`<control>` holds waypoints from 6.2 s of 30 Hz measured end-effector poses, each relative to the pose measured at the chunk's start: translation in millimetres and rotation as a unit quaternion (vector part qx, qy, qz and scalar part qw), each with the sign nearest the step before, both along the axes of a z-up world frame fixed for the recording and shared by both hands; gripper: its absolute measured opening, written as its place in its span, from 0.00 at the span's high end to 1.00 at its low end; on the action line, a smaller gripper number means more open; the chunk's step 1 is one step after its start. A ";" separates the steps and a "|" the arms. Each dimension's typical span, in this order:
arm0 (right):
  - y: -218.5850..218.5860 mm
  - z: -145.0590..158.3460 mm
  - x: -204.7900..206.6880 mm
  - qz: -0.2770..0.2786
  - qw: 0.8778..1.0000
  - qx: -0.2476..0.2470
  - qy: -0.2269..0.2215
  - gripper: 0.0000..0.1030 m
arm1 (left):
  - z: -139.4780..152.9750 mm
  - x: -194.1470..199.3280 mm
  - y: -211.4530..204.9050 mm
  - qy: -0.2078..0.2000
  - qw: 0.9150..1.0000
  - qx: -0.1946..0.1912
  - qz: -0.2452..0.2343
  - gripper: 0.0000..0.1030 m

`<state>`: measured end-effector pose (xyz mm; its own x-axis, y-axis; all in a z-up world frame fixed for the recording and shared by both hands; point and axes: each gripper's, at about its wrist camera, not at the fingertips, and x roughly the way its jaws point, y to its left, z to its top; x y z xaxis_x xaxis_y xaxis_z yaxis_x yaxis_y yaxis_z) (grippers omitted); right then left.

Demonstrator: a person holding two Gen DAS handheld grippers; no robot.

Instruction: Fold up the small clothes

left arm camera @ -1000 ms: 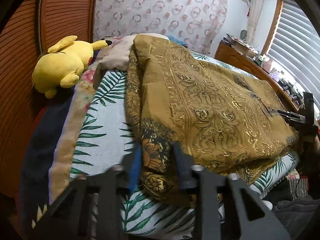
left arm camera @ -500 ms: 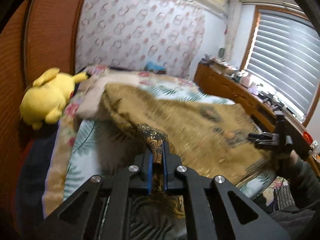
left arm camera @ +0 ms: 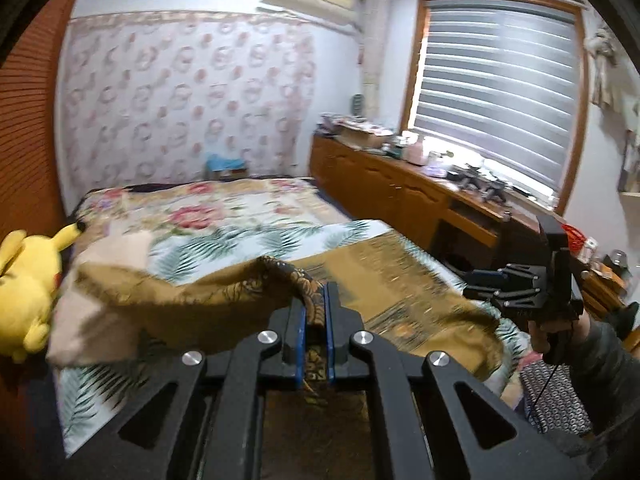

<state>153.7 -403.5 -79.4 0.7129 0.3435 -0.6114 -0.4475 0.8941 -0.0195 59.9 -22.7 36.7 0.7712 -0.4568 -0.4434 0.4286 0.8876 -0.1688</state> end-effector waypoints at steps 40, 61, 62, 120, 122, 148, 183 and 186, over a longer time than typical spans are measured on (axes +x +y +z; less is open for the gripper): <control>6.5 -4.8 7.6 0.016 0.999 0.018 0.022 0.51 | -16.4 24.8 -22.9 0.042 0.998 0.039 0.005 0.42; 175.6 -16.2 36.3 0.211 0.975 -0.052 0.056 0.50 | -49.7 11.6 52.8 0.054 0.993 0.024 0.100 0.42; 181.9 -18.6 36.5 0.218 0.973 -0.055 0.060 0.50 | -50.6 10.9 53.8 0.055 0.993 0.022 0.101 0.42; -5.3 2.9 60.4 -0.037 0.997 -0.049 0.039 0.56 | -79.6 9.1 -15.7 0.093 0.995 0.035 0.019 0.42; -3.1 -4.8 38.9 -0.029 0.997 -0.050 0.045 0.50 | -80.5 9.6 -19.4 0.095 0.995 0.036 0.016 0.42; -31.6 6.7 -37.8 0.015 0.999 0.028 0.035 0.97 | -78.9 10.9 -27.1 0.095 0.995 0.040 0.012 0.42; -34.3 -45.0 229.3 -0.009 0.993 -0.022 0.113 0.42 | -115.1 232.4 -42.4 0.176 0.980 0.089 0.039 0.42; -31.5 -50.3 238.4 -0.001 0.992 -0.016 0.122 0.36 | -122.5 238.9 -41.1 0.185 0.979 0.078 0.039 0.42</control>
<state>392.0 -435.0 -129.7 0.5421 0.3207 -0.7767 -0.4409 0.8954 0.0620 298.7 -63.9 -85.8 0.5740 -0.3072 -0.7591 0.2935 0.9426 -0.1595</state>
